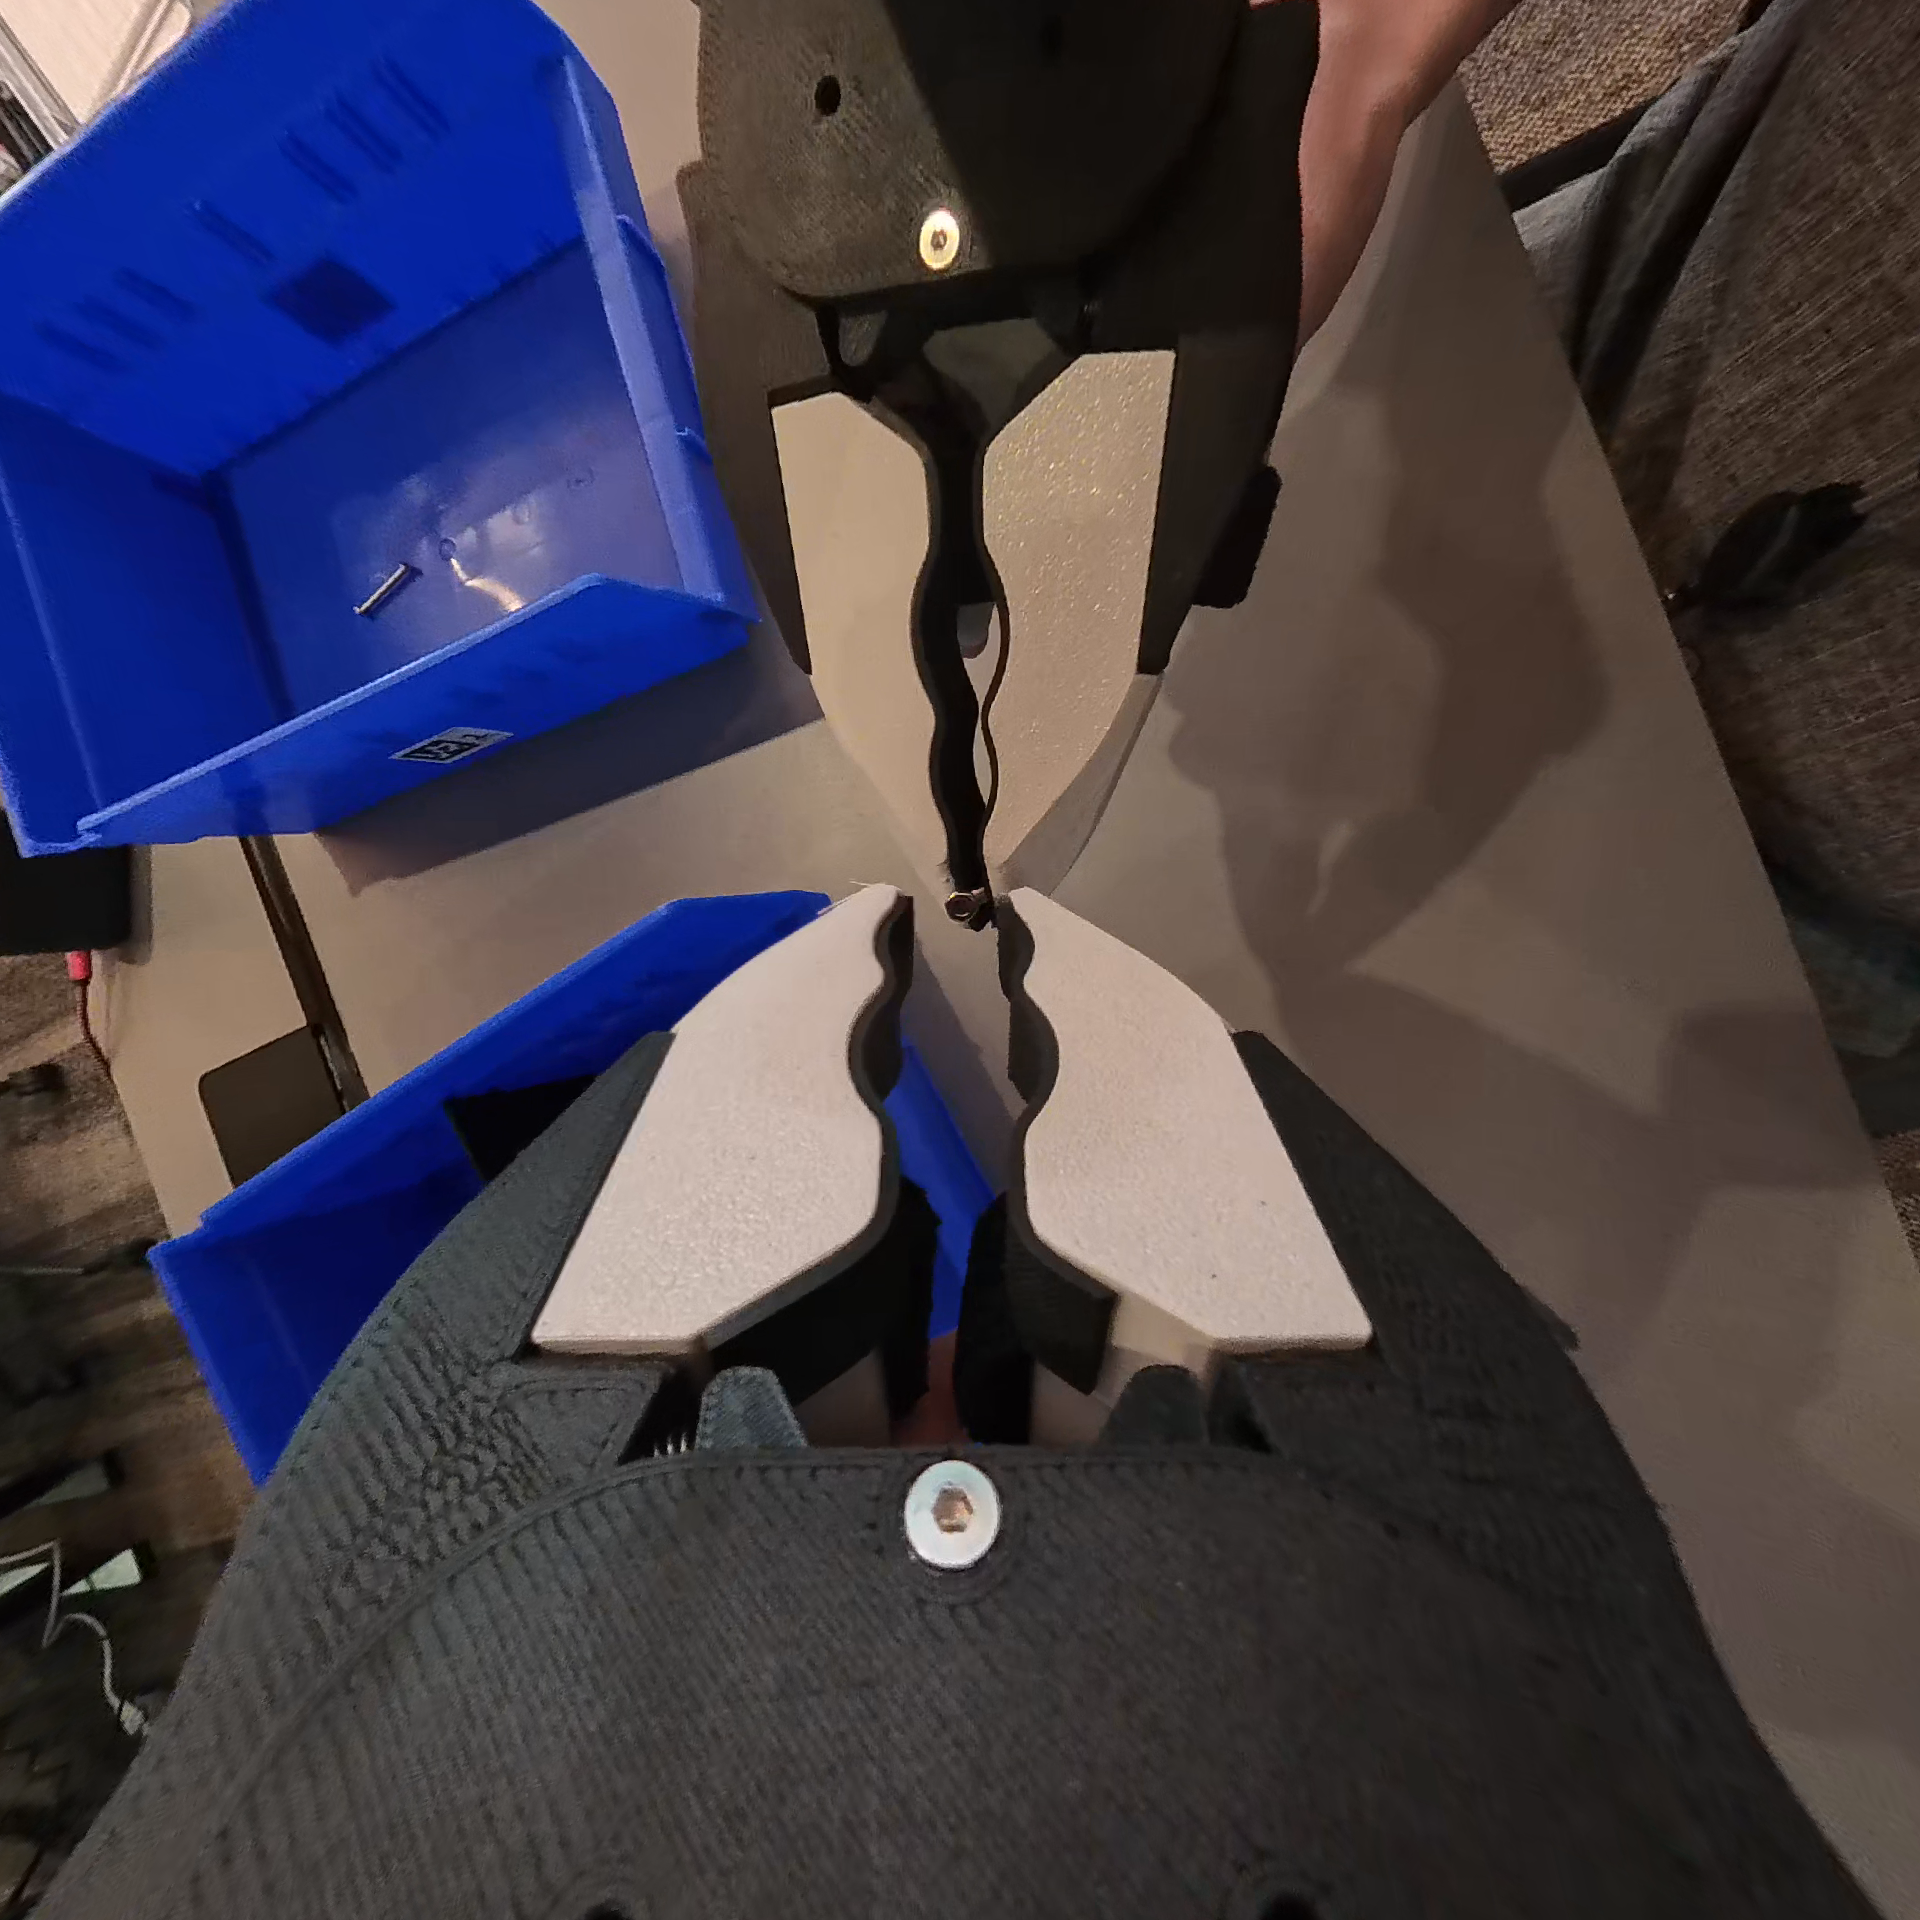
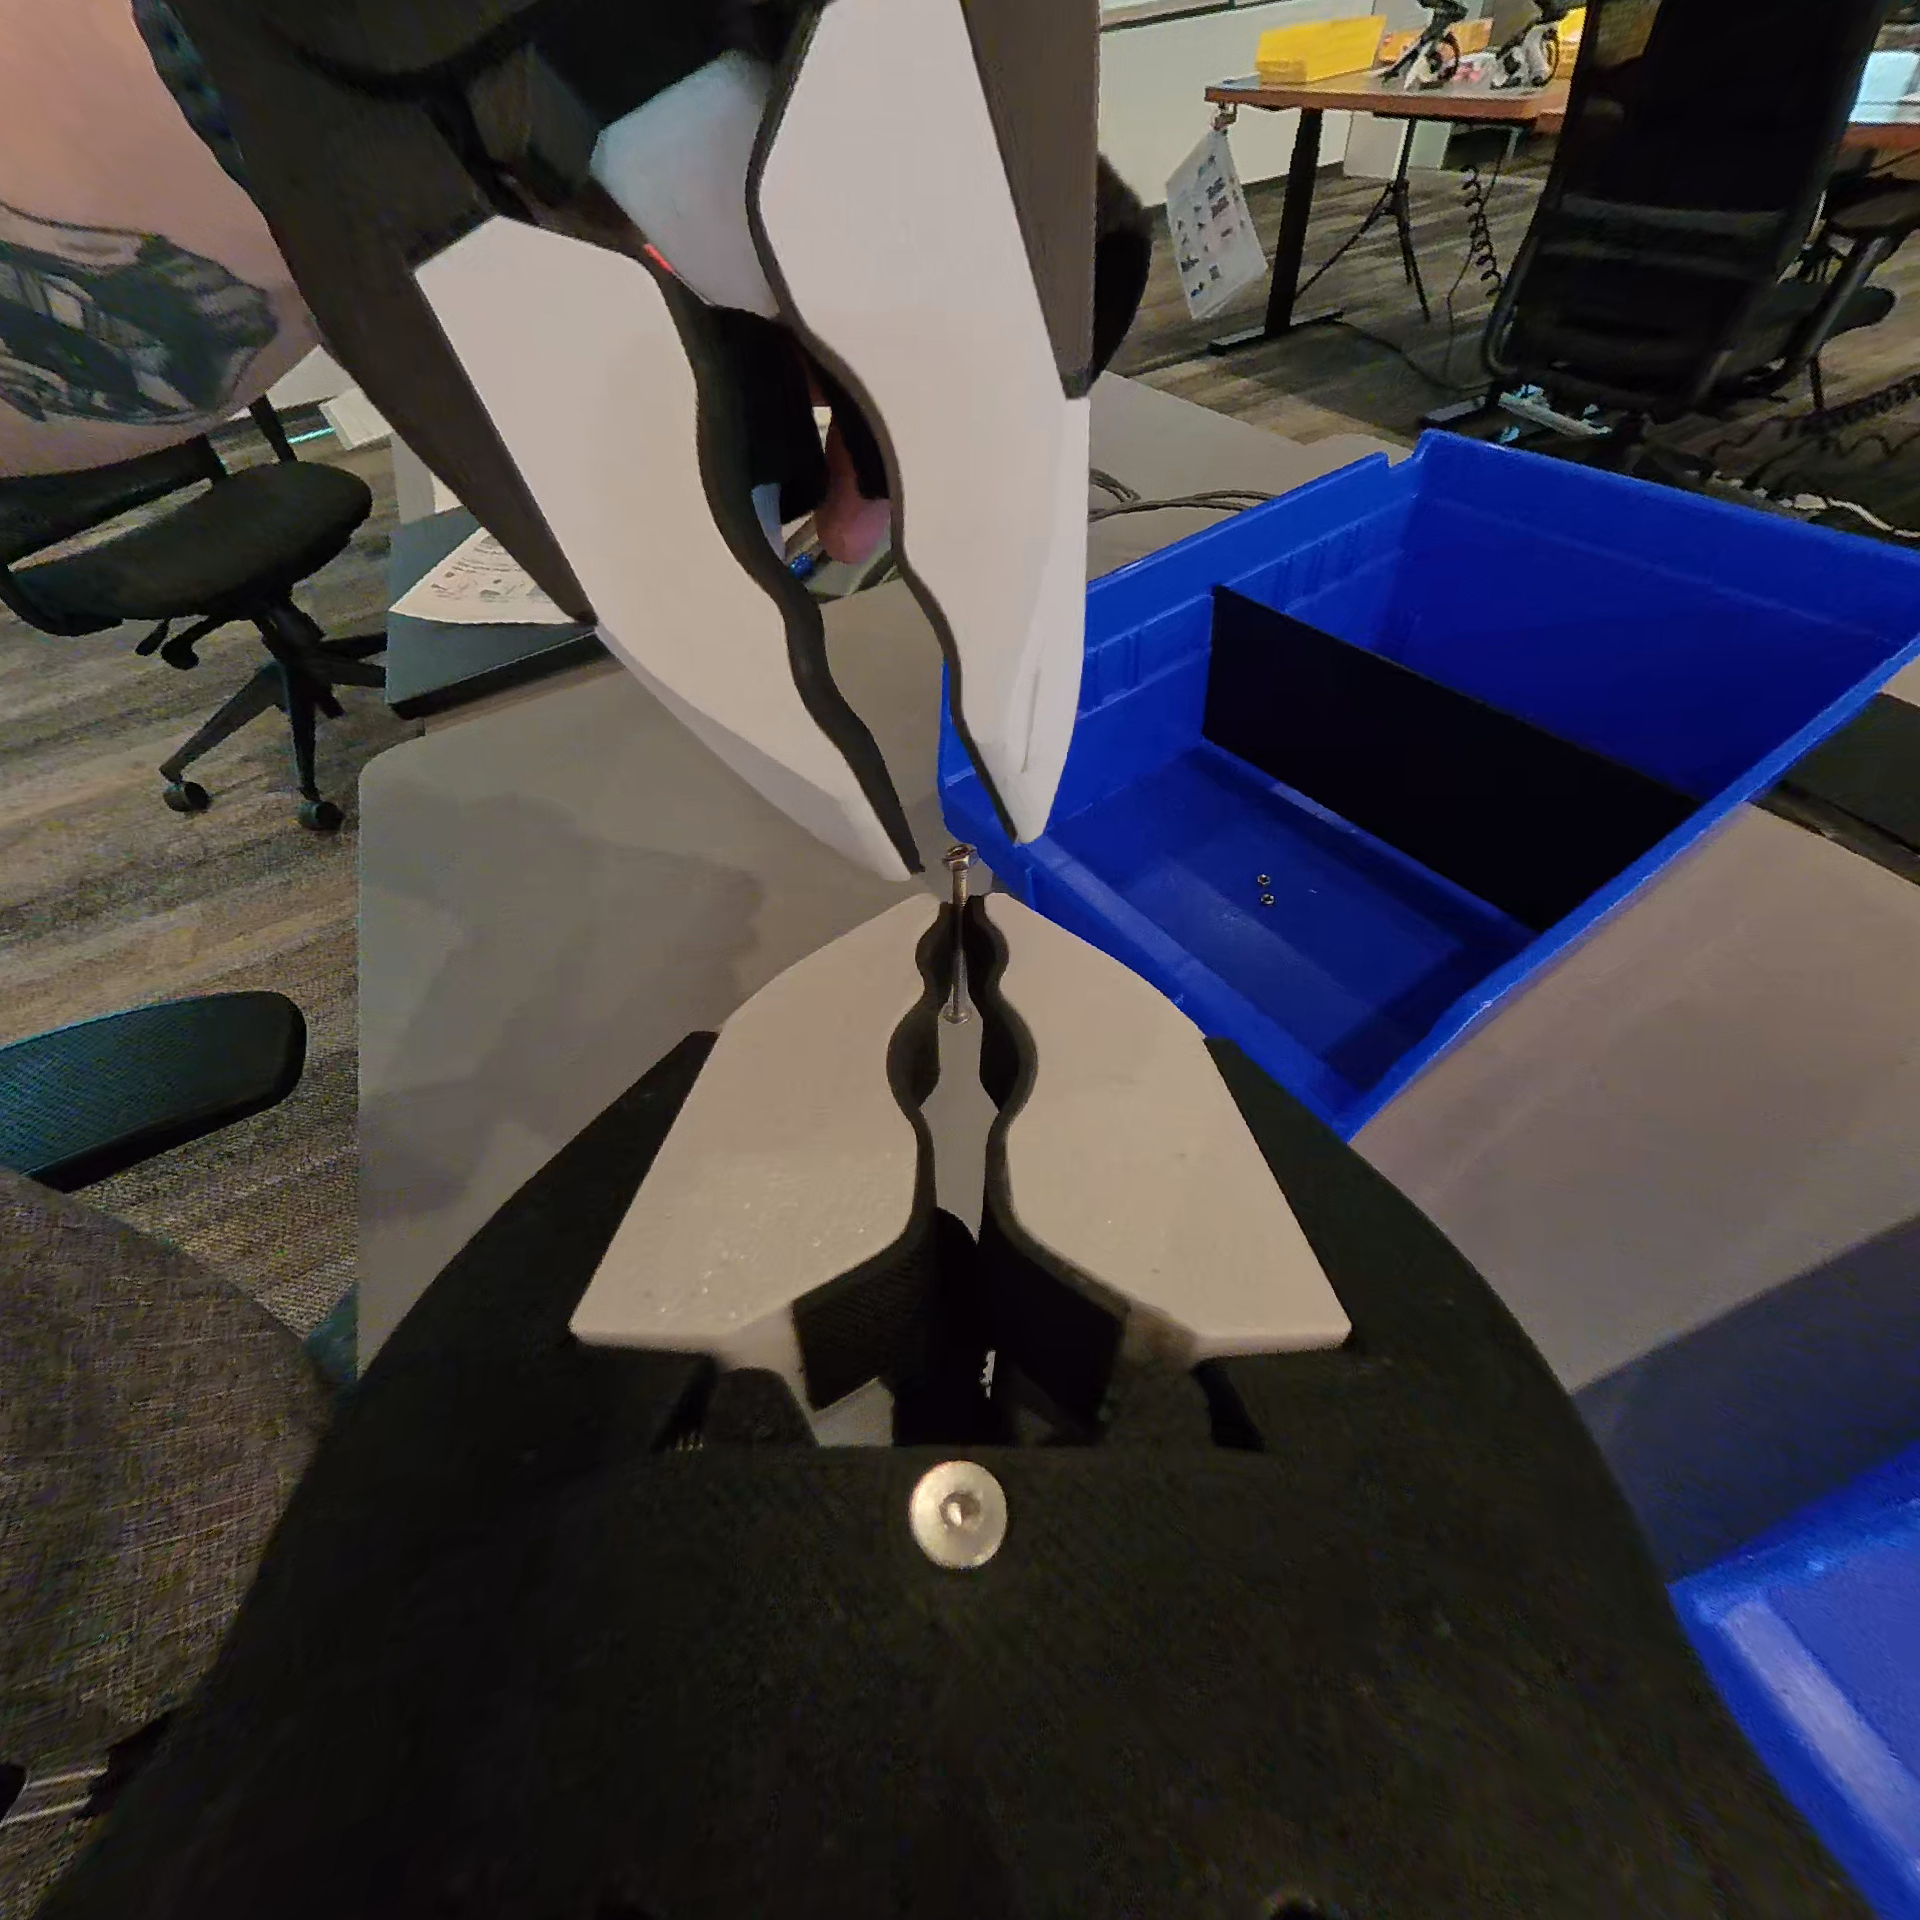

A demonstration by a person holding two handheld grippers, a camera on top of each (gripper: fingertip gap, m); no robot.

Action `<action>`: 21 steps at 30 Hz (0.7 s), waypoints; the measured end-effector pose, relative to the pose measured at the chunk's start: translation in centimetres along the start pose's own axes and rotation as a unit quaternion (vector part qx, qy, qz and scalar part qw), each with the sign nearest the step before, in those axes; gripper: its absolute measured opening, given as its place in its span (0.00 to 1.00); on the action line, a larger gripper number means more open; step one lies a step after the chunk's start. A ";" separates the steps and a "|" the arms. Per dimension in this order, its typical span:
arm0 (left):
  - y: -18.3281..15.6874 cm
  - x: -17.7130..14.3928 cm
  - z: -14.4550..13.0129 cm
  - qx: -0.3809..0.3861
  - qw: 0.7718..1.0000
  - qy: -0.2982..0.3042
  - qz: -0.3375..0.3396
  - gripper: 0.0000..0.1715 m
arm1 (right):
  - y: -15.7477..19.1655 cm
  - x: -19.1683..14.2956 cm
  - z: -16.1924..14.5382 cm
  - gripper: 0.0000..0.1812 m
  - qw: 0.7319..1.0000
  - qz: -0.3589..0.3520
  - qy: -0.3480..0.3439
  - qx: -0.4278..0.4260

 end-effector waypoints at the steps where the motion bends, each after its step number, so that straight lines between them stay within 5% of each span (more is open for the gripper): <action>1: 0.0 0.0 0.0 0.000 1.000 0.001 0.000 0.09 | 0.0 0.0 0.0 0.01 1.000 0.000 0.000 0.000; 21: -0.4 0.3 0.0 -0.003 1.000 -0.005 -0.011 0.05 | 0.0 -0.1 0.0 0.01 1.000 -0.005 0.002 -0.007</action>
Point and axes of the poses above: each gripper's, where its closed fingertips meet, x out along the fingers, z out of its top, y = z × x across the jaws, the point moved 3 cm from there along -x, back along the fingers, and after that the axes turned 8 degrees about z, right-handed, at the moved point
